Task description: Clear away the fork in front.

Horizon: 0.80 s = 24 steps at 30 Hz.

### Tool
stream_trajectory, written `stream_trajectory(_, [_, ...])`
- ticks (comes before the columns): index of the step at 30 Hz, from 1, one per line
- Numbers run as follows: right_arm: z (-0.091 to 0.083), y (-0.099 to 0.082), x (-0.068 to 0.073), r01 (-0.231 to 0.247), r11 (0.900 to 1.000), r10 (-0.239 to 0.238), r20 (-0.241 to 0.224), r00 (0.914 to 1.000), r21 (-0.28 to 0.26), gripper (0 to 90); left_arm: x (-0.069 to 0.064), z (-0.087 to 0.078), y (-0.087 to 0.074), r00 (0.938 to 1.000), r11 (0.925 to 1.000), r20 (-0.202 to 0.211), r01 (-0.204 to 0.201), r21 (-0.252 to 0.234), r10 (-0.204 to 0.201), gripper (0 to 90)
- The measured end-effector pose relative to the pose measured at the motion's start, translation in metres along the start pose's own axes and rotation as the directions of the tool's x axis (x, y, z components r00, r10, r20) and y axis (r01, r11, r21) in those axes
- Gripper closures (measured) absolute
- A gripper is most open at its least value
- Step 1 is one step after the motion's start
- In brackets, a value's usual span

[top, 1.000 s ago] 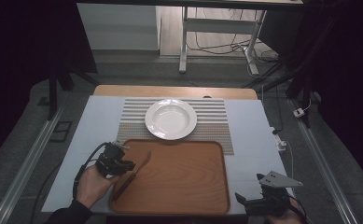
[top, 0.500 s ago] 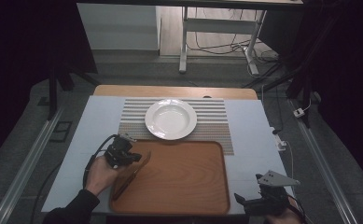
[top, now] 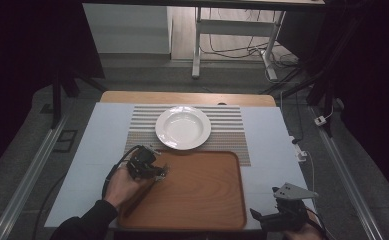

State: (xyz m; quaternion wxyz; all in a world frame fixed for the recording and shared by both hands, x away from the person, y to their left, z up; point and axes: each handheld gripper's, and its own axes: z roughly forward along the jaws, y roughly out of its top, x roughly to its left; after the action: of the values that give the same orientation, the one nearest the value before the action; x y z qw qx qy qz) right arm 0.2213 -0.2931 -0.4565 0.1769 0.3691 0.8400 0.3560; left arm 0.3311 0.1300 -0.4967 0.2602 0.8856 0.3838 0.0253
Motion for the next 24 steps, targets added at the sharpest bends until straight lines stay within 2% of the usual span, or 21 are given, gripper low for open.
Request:
stream_trajectory(3, [0.000,0.000,0.000,-0.002,1.0000,0.002,-0.003,1.0000,-0.002,0.0,-0.001,-0.005,-0.002,1.0000,0.9999,0.005,0.008,-0.015,-0.007,89.2])
stream_trajectory(6, [0.000,0.000,0.000,-0.002,1.0000,0.002,-0.004,1.0000,-0.002,0.0,-0.006,-0.008,-0.006,0.9996,0.9999,0.029,0.005,-0.016,-0.005,89.2])
stream_trajectory(13, [0.000,0.000,0.000,0.004,1.0000,-0.004,-0.003,1.0000,-0.003,0.0,-0.024,-0.003,-0.018,0.9981,0.9986,0.057,-0.024,0.048,0.021,89.2])
stream_trajectory(17, [0.000,0.000,0.000,0.006,1.0000,-0.006,-0.005,1.0000,-0.003,0.0,-0.029,0.001,-0.024,0.9992,0.9940,0.019,-0.038,0.103,0.036,89.2])
stream_trajectory(19, [0.000,0.000,0.001,0.008,1.0000,-0.008,-0.004,1.0000,-0.001,0.0,-0.028,0.002,-0.026,0.9995,0.9914,-0.002,-0.032,0.127,0.033,89.2])
stream_trajectory(21, [0.000,0.000,0.001,0.010,1.0000,-0.010,-0.004,0.9999,0.000,0.0,-0.026,0.002,-0.027,0.9999,0.9919,0.003,-0.016,0.126,0.016,89.2])
stream_trajectory(24, [0.000,0.000,0.001,0.009,1.0000,-0.009,-0.005,0.9999,0.000,0.0,-0.021,0.000,-0.029,0.9998,0.9914,-0.020,0.004,0.131,-0.002,89.2])
